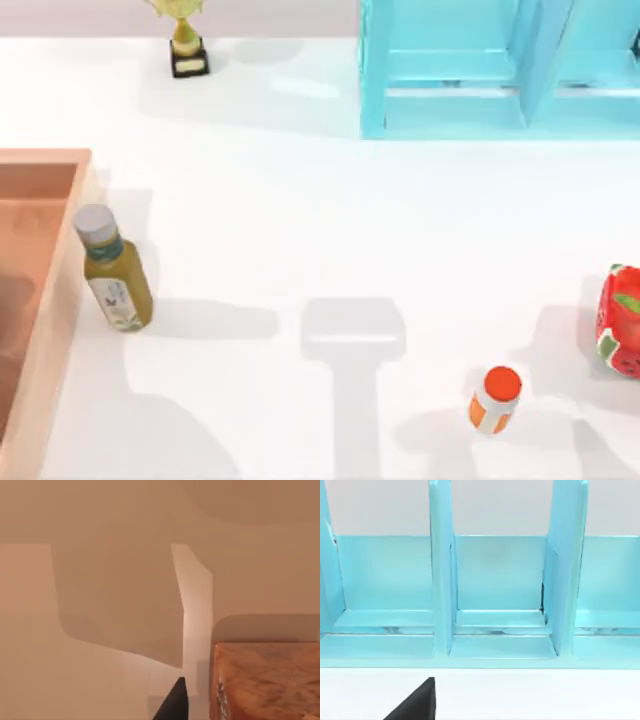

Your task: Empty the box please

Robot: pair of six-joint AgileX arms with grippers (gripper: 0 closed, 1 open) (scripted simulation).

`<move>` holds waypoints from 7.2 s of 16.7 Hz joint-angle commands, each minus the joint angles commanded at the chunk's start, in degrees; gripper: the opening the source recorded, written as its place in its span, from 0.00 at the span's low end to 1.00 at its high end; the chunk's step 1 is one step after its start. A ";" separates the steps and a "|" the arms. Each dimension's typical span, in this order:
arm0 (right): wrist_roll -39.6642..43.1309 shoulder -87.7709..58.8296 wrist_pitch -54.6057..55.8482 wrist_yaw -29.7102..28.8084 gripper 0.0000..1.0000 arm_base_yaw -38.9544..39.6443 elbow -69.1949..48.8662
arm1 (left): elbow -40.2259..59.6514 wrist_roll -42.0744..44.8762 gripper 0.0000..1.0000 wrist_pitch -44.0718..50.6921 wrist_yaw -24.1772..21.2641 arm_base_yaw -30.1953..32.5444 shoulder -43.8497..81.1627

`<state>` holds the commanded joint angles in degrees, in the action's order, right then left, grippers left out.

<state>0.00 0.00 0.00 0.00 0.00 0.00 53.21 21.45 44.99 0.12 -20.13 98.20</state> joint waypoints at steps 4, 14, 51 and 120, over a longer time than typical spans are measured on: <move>0.00 0.00 0.00 0.00 1.00 0.00 0.00 | 0.00 0.00 0.10 0.00 0.00 0.00 0.00; 0.00 0.00 0.00 0.00 1.00 0.00 0.00 | 0.01 0.04 0.00 0.01 -0.03 0.05 -0.11; 0.00 0.00 0.00 0.00 1.00 0.00 0.00 | 13.00 -55.49 0.00 21.65 0.54 60.75 -4.91; 0.00 0.00 0.00 0.00 1.00 0.00 0.00 | 30.56 -59.19 1.00 13.62 0.41 56.86 -0.86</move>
<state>0.00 0.00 0.00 0.00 0.00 0.00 83.77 -37.74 58.61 0.54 36.73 97.34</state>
